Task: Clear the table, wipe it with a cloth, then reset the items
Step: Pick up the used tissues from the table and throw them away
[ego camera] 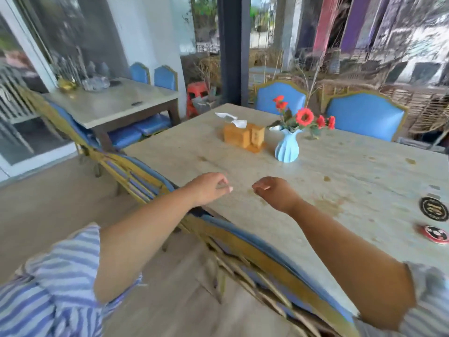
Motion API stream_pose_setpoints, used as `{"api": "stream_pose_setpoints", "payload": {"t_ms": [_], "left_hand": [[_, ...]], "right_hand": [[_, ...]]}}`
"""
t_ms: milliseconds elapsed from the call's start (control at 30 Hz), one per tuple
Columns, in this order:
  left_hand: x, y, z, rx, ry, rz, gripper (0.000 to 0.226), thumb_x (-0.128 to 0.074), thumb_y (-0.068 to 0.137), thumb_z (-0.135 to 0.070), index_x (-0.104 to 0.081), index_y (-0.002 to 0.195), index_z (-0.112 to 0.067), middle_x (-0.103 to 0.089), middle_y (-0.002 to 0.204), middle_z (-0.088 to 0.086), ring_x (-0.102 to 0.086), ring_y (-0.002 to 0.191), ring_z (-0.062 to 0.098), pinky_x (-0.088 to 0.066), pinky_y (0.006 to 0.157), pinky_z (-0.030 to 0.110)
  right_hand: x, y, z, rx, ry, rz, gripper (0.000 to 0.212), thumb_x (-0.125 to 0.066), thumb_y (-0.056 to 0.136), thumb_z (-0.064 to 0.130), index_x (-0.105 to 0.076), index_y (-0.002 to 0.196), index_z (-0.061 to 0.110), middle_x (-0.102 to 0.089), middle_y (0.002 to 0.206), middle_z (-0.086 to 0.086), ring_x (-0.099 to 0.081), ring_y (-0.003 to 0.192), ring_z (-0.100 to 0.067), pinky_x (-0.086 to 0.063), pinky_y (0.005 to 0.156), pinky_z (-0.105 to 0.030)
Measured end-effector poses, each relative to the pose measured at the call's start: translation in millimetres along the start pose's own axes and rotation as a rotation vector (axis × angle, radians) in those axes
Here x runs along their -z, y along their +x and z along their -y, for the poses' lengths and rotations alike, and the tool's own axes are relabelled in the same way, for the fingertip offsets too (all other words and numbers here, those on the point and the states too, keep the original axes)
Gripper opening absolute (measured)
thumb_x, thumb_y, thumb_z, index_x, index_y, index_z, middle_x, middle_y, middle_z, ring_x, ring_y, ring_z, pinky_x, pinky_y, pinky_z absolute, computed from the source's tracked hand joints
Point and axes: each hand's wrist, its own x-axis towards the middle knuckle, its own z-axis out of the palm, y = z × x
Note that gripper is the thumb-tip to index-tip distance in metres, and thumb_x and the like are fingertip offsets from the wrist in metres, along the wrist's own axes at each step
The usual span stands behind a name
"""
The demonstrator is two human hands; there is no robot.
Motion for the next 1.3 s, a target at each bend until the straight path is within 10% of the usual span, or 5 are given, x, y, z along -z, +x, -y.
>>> {"api": "stream_pose_setpoints", "payload": {"t_ms": [100,800,1300], "left_hand": [[9,14,52,0.005,-0.004,0.001,0.049,-0.045,0.095,-0.045,-0.046,0.134,-0.016,-0.048,0.139,0.003,-0.046,0.125,0.019,-0.037,0.095,0.029],[156,231,421,0.099,-0.023,0.098,0.052,-0.046,0.092,-0.051,-0.049,0.130,-0.016,-0.050,0.137,0.003,-0.048,0.123,0.020,-0.041,0.100,0.034],[265,375,688,-0.127,0.080,0.259,0.054,-0.042,0.094,-0.052,-0.044,0.135,-0.018,-0.046,0.140,0.004,-0.047,0.126,0.020,-0.041,0.101,0.034]], "right_hand": [[-36,44,22,0.027,-0.026,0.047,0.017,-0.060,0.088,0.021,-0.069,0.098,0.013,-0.067,0.108,-0.005,-0.057,0.088,-0.014,-0.042,0.070,-0.016],[-268,387,184,0.012,-0.083,0.188,0.022,-0.055,0.090,0.022,-0.069,0.103,0.012,-0.066,0.113,-0.002,-0.059,0.103,-0.018,-0.040,0.083,-0.020],[-430,615,303,-0.304,-0.075,-0.027,0.017,-0.049,0.090,0.020,-0.066,0.087,0.022,-0.068,0.105,-0.006,-0.063,0.097,-0.026,-0.052,0.086,-0.037]]}}
